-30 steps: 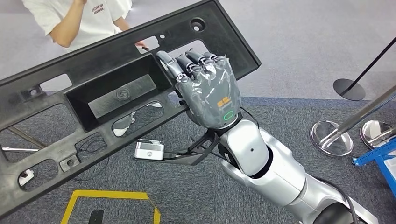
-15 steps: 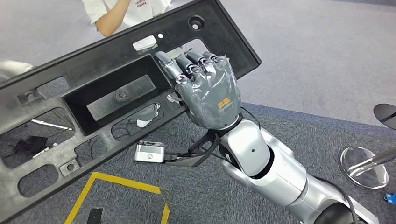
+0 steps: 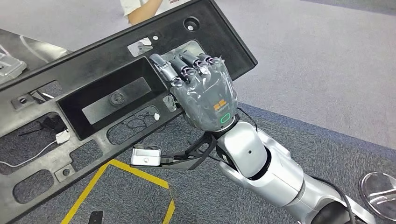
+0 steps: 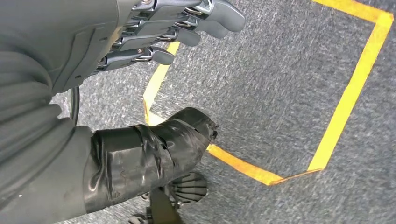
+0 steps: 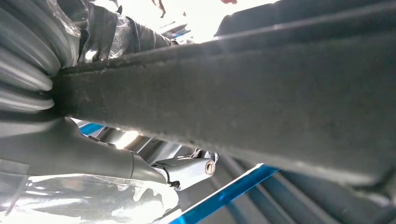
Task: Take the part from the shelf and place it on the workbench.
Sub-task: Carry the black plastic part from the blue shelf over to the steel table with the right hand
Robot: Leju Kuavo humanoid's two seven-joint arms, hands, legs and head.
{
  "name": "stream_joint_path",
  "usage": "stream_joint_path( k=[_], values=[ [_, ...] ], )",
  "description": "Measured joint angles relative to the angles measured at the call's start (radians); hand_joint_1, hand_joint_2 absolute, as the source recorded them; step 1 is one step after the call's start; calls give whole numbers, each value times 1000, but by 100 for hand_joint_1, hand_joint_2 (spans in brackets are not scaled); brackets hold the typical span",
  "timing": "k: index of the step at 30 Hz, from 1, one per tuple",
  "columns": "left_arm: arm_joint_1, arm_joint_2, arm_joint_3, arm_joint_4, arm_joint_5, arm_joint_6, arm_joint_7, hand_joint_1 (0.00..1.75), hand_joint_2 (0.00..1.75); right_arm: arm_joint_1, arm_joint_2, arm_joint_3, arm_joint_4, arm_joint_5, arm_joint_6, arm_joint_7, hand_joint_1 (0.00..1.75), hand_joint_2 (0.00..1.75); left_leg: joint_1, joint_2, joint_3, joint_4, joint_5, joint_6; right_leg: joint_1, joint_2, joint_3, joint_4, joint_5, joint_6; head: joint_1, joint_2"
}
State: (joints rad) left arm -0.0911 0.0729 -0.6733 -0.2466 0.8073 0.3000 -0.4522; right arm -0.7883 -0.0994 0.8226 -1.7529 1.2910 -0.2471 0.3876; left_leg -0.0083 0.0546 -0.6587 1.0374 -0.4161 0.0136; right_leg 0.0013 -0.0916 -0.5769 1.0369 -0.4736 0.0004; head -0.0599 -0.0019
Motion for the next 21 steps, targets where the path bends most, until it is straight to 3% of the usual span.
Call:
stream_joint_path(
  k=[2, 4, 6, 7, 8, 9, 10, 11, 13, 15, 17, 18, 19, 21],
  values=[
    [3, 0, 0, 0, 0, -6, 2, 0, 175, 1, 1, 2, -4, 1, 3, -1, 175, 175, 1, -22, 5, -5, 0, 14, 0, -11, 8, -2, -7, 11, 0, 0],
    [6, 1, 0, 0, 0, -8, 3, 0, 175, 1, 2, 4, -9, 1, 5, -2, 175, 175, 6, -42, 15, -14, 2, 26, -2, 18, 1, 28, -29, 20, 2, 0],
    [3, 1, 0, 0, -1, -9, 3, 0, 175, 4, 2, 4, -12, 1, 6, -2, 175, 175, 9, -60, 22, -17, 2, 37, -4, 67, -49, 133, -80, 23, 5, 0],
    [2, 1, 0, 0, -1, -9, 4, 0, 175, 7, 2, 4, -14, 1, 7, -2, 175, 175, 8, -71, 22, -17, 1, 41, -4, 79, -88, 203, -107, 22, 6, 0],
    [1, 1, 0, 0, -1, -10, 4, 0, 175, 10, 2, 4, -14, 1, 8, -2, 175, 175, 8, -85, 22, -16, 1, 42, -4, 85, -123, 258, -121, 23, 6, 0],
    [1, 1, -1, 0, -1, -10, 4, 0, 175, 14, 2, 4, -14, 1, 8, -2, 175, 175, 7, -98, 22, -15, 0, 43, -4, 87, -143, 283, -116, 23, 6, 0],
    [2, 1, -1, 0, -1, -10, 5, 0, 175, 17, 2, 4, -14, 1, 9, -2, 175, 175, 7, -112, 23, -13, -1, 42, -4, 89, -144, 268, -92, 21, 6, 0],
    [3, 1, -1, 0, -1, -10, 5, 0, 175, 18, 2, 4, -14, 1, 9, -2, 175, 175, 7, -126, 25, -11, -3, 41, -4, 96, -125, 216, -53, 19, 6, 0],
    [3, 1, -1, 0, -1, -10, 5, 0, 175, 18, 2, 5, -17, 1, 9, -2, 175, 175, 7, -152, 24, -5, -6, 36, -9, 141, -69, 80, 14, 12, 6, 0],
    [2, 0, -1, 0, -1, -11, 5, 0, 175, 17, 2, 5, -20, 1, 9, -2, 175, 175, 11, -175, 16, -1, -7, 26, -11, 175, -37, 10, 32, 9, 6, 0],
    [6, 2, -2, 0, -1, -11, 6, 0, 175, 17, 2, 5, -21, 1, 9, -2, 175, 175, 17, -197, 10, -5, -5, 11, -9, 163, -29, -1, 31, 5, 7, 0],
    [8, 2, -2, 0, -1, -11, 6, 0, 175, 16, 3, 5, -22, 1, 9, -2, 175, 175, 17, -190, 9, -3, -6, 6, -10, 151, -24, -8, 33, 0, 7, 0],
    [10, 2, -2, 0, -1, -11, 6, 0, 175, 15, 3, 5, -22, 1, 9, -2, 175, 175, 15, -166, 3, 11, -15, 0, -11, 138, -18, -15, 35, -5, 5, 0],
    [8, 1, -2, 0, -2, -11, 5, 0, 175, 14, 5, 6, -24, 1, 9, -2, 175, 175, 15, -98, -37, 94, -59, -10, -13, 109, -8, -26, 36, -13, 0, 0]
  ],
)
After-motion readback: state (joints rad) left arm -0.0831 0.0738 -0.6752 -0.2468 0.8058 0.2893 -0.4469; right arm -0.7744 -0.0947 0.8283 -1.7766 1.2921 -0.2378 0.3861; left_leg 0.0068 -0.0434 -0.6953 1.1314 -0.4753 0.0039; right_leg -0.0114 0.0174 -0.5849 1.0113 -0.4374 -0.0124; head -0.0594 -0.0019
